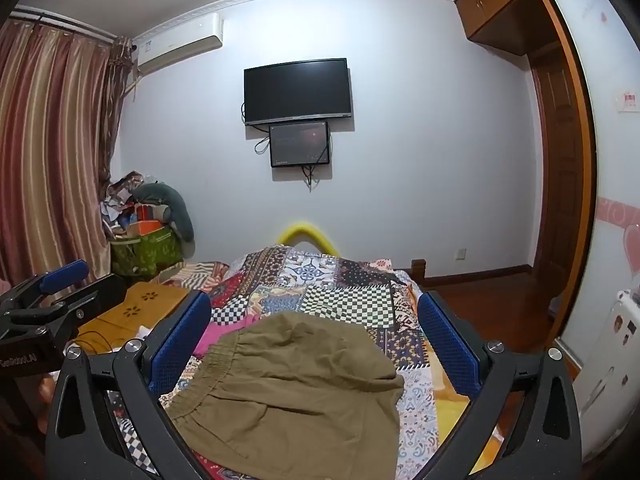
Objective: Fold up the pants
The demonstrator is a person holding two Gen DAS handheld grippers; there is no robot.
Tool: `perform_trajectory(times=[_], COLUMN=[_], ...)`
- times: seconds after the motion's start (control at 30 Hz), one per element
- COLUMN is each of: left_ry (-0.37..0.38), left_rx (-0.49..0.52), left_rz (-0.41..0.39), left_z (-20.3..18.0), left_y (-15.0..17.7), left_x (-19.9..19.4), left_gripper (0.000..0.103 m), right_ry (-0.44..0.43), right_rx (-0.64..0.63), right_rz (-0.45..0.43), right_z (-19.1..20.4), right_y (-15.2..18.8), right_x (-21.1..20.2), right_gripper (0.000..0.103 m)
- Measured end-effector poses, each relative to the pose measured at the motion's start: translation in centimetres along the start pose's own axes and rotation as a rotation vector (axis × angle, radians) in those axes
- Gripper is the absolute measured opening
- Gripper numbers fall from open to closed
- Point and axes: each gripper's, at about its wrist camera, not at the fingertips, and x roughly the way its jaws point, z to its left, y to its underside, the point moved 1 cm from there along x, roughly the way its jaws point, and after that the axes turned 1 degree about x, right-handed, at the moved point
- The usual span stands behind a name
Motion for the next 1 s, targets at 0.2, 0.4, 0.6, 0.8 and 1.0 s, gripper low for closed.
perform_trajectory(times=[0.2,0.4,0.6,0.8,1.0], left_ry=[0.001,0.000,0.000,-0.001,-0.002], left_rx=[0.003,0.006,0.008,0.010,0.011], left_rz=[-0.002,0.000,-0.002,-0.007,-0.007], left_z=[0.05,-0.30,-0.62,-0.33,-0.55], left_y=[0.12,0.02,0.02,0.08,-0.04], left_x=[0.09,0.01,-0.02,-0.02,-0.06], left_gripper=[0.103,0.103,0.103,0.103,0.103], right_ry=[-0.003,-0.008,-0.008,-0.009,-0.010], right_rx=[0.001,0.002,0.003,0.003,0.005], right_rz=[0.006,0.006,0.007,0.006,0.007], right_z=[0.23,0.48,0.47,0.50,0.45], right_y=[0.10,0.17,0.15,0.10,0.09], right_x=[0.11,0.12,0.14,0.14,0.10], right_gripper=[0.103,0.103,0.103,0.103,0.103])
